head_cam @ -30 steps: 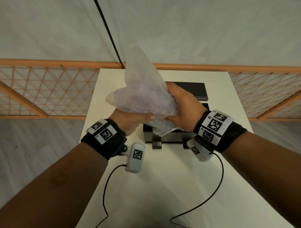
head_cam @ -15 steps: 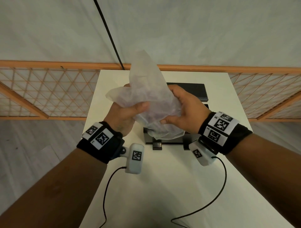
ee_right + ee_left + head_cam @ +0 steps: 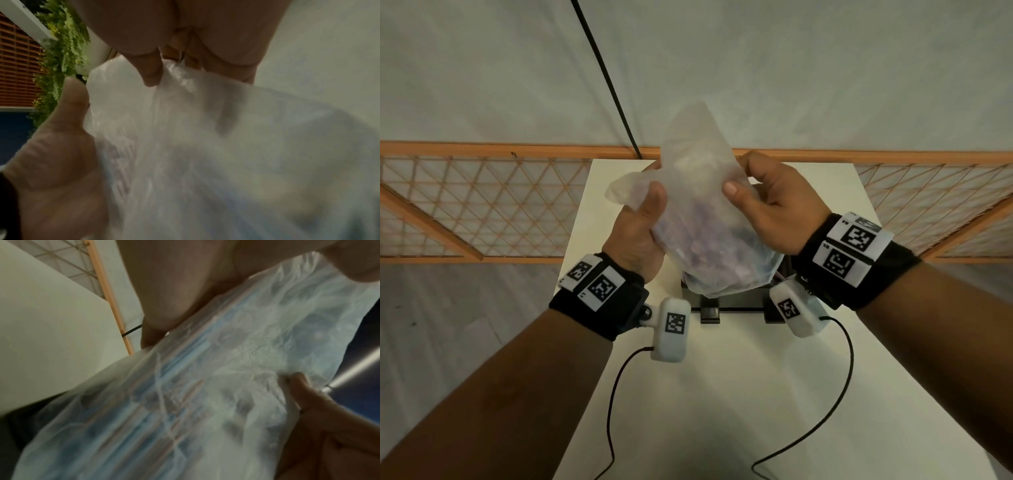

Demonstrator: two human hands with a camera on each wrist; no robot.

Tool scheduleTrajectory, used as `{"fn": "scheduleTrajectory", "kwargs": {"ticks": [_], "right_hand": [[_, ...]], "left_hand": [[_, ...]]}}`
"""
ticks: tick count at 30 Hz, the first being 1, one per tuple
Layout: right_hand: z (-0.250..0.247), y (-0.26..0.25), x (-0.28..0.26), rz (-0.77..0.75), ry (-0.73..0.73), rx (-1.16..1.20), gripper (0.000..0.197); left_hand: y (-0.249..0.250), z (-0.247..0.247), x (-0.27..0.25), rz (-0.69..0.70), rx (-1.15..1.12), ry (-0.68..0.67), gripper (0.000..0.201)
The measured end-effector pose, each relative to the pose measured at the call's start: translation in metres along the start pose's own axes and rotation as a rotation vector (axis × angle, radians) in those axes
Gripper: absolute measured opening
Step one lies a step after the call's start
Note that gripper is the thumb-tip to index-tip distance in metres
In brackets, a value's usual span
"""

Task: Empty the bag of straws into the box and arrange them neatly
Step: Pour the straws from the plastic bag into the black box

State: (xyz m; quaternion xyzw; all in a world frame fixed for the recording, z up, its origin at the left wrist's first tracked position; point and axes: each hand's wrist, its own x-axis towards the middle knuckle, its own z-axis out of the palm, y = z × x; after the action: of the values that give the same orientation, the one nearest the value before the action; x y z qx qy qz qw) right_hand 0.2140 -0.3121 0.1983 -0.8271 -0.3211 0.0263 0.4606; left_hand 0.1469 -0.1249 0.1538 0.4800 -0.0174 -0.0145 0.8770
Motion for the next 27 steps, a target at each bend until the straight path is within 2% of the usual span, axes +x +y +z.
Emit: {"fn": "scheduleTrajectory", "kwargs": {"ticks": [3, 5, 8, 11, 14, 16, 18, 22, 23, 25, 27], "right_hand": [[-0.006, -0.013, 0.006, -0.012, -0.01, -0.057, 0.014], [-0.007, -0.02, 0.006, -0.029, -0.012, -0.084, 0.015], [-0.008, -0.03, 0.008, -0.052, -0.052, -0.119, 0.012], [-0.01, -0.036, 0.011, -0.075, -0.005, -0.155, 0.011], [-0.012, -0.039, 0.011, -0.035, -0.065, -0.161, 0.011], [-0.014, -0.04, 0.012, -0.021, -0.039, -0.17, 0.011], [-0.015, -0.041, 0.013, 0.025, -0.085, -0.2, 0.012], [-0.019, -0.039, 0.015, 0.093, -0.088, -0.244, 0.024], [-0.02, -0.039, 0.015, 0.102, -0.097, -0.253, 0.023], [-0.02, -0.038, 0.018, 0.114, -0.096, -0.222, 0.024], [-0.018, -0.036, 0.022, 0.125, -0.07, -0.167, 0.065]], "left_hand": [[-0.001, 0.002, -0.004, 0.043, -0.025, -0.005, 0.13], [-0.006, 0.001, -0.008, 0.044, -0.004, 0.05, 0.126], [-0.013, 0.001, -0.01, 0.041, -0.057, 0.12, 0.099], [-0.015, 0.0, -0.01, 0.013, -0.11, 0.214, 0.075], [-0.02, -0.006, -0.006, -0.082, -0.086, 0.328, 0.05], [-0.023, -0.013, -0.001, -0.115, -0.034, 0.391, 0.039], [-0.025, -0.019, 0.0, -0.09, 0.004, 0.405, 0.046], [-0.015, -0.022, -0.002, 0.02, -0.034, 0.284, 0.096], [-0.011, -0.021, -0.002, 0.033, -0.027, 0.258, 0.102], [-0.005, -0.017, -0.001, 0.024, -0.028, 0.225, 0.098], [-0.003, -0.017, 0.002, -0.02, -0.049, 0.267, 0.08]]}}
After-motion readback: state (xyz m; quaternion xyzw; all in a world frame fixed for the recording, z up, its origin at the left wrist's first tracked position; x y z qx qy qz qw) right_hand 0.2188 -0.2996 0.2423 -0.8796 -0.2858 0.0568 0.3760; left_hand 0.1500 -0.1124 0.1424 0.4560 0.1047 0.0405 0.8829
